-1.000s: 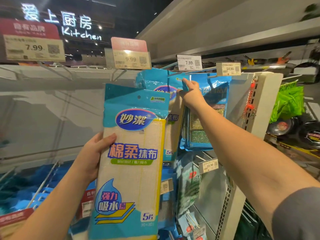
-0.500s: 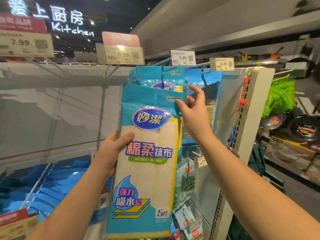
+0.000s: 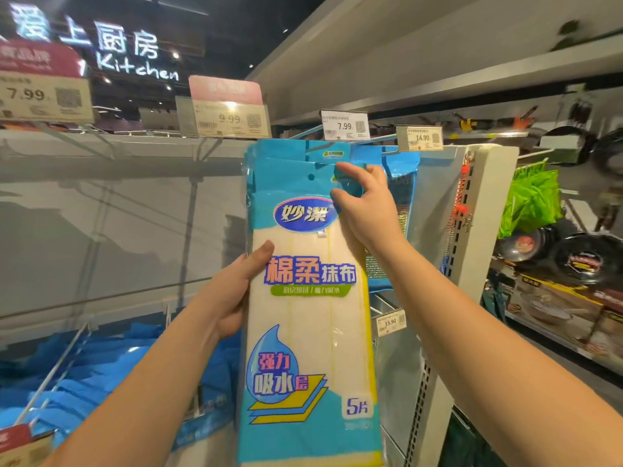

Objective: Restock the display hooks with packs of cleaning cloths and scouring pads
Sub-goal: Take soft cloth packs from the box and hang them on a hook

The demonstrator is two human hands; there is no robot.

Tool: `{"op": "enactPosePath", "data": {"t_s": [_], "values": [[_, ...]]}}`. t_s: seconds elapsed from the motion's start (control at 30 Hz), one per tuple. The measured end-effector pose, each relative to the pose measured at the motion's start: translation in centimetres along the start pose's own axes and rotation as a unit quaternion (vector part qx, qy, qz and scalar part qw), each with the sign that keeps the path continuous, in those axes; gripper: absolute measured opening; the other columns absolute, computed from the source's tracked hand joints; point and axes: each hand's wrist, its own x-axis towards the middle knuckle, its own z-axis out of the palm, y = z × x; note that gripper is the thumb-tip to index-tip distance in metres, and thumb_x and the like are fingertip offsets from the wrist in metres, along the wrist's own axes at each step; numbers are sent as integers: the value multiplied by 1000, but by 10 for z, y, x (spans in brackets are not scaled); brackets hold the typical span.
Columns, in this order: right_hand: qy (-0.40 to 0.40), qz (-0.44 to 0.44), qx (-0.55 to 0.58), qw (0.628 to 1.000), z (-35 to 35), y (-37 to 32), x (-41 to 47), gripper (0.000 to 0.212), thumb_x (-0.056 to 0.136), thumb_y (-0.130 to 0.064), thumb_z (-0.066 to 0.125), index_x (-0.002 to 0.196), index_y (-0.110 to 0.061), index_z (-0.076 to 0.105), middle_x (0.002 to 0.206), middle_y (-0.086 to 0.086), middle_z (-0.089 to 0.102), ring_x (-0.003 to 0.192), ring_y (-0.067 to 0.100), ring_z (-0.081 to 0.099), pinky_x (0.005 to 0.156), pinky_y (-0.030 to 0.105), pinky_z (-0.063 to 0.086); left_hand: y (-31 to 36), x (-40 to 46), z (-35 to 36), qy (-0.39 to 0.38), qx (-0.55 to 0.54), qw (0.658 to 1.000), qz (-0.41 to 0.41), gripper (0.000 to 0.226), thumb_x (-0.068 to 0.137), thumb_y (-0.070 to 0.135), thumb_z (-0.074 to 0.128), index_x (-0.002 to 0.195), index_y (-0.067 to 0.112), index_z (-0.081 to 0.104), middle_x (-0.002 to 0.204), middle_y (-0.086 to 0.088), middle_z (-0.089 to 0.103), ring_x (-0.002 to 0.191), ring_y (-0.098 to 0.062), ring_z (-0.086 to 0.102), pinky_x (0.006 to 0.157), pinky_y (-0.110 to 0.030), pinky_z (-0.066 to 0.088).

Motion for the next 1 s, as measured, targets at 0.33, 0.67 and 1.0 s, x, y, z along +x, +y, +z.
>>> {"op": "enactPosePath", "data": {"t_s": [0.33, 0.67, 1.0], "values": [[28, 8, 13, 999, -21, 0, 34, 41, 95, -20, 62, 136, -24, 56, 122, -7, 42, 118, 11, 53, 86, 40, 60, -1, 2, 15, -34, 27, 999, 14, 77, 72, 38, 81, 137, 9, 52, 117, -19, 73, 100, -36, 73, 78, -47, 62], [27, 5, -37, 999, -28, -4, 58, 41, 95, -17, 59, 135, -22, 56, 125, -3, 44, 112, 6, 51, 85, 23, 56, 16, 10, 29, -28, 30, 999, 35, 64, 83, 47, 76, 135, 14, 57, 118, -15, 74, 106, -36, 72, 92, -52, 56], [8, 34, -74, 997, -28, 2, 68, 45, 96, -21, 59, 141, -20, 53, 130, -2, 44, 106, 6, 51, 75, 14, 51, 17, 13, 35, -30, 27, 999, 21, 55, 86, 48, 72, 129, 16, 65, 117, -15, 74, 107, -36, 72, 98, -55, 54]]}}
